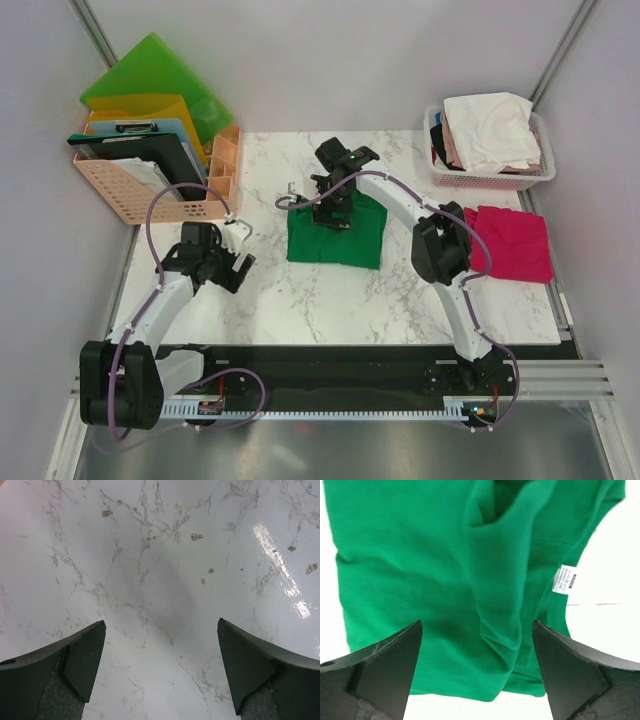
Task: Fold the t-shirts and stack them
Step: Fold the long partially folded tshirt into a neat square
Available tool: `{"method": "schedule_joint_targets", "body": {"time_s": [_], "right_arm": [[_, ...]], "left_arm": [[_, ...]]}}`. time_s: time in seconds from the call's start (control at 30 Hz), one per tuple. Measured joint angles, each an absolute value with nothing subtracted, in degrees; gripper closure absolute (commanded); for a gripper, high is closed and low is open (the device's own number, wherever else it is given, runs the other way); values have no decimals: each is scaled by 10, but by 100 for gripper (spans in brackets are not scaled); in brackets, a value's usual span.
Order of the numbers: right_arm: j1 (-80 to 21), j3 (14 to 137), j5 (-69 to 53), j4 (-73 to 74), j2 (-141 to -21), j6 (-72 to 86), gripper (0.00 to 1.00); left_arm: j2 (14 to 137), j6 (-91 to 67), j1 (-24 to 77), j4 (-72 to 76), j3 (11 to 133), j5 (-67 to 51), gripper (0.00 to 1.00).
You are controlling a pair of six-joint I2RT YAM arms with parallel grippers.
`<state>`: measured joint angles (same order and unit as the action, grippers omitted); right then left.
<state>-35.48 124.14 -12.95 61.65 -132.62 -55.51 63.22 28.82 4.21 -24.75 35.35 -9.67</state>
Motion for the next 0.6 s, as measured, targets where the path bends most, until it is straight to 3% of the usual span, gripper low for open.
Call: {"method": "schedule_joint_targets", "body": {"time_s": [0.2, 0.4, 0.43, 0.5, 0.6], "right_arm": [[-350, 1199, -102, 561, -1296, -529, 2], [-350, 1073, -58, 466, -1161, -490, 2], [-350, 1050, -54, 451, -1133, -480, 56], [-350, 1010, -57, 436, -1086, -460, 100], [-347, 945, -89, 423, -1033, -418, 100]], "left_arm": [[630, 288, 42, -252, 333, -103, 0], [623, 288, 42, -251, 327, -106, 0], [622, 288, 42, -251, 326, -106, 0], [622, 288, 42, -250, 325, -107, 0], [622, 288, 42, -248, 324, -107, 0]]}}
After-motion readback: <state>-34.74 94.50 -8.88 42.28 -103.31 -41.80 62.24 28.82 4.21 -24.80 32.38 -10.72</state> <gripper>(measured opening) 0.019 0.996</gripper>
